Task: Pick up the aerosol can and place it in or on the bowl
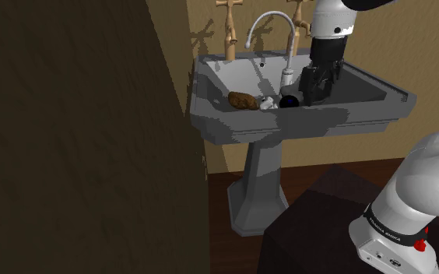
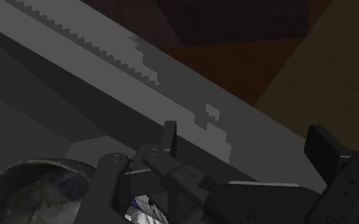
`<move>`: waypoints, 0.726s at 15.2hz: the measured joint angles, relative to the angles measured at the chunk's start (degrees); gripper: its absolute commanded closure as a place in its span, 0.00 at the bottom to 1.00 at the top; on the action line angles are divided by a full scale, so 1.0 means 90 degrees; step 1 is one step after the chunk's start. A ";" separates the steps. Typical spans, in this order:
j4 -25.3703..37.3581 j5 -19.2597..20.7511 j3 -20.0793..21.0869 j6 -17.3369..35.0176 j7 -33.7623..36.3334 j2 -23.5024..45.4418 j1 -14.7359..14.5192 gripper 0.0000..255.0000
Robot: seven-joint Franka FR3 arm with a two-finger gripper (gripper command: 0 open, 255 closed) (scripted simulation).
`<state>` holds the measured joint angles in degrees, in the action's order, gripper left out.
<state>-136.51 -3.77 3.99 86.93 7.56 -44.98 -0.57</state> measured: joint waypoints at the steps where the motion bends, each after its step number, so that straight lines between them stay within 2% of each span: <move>1: 0.0000 0.0000 0.0000 0.0000 0.0000 0.0000 0.0000 0.00; 3: 0.0081 0.0046 0.0094 0.0210 0.0333 0.0243 0.0171 0.00; 9: 0.0652 0.0301 0.0634 0.1033 0.2193 0.1444 0.0936 0.00; 11: 0.0705 0.0392 0.0732 0.1270 0.2622 0.1707 0.1099 0.00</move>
<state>-130.16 -0.25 10.58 98.36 31.16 -29.62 9.32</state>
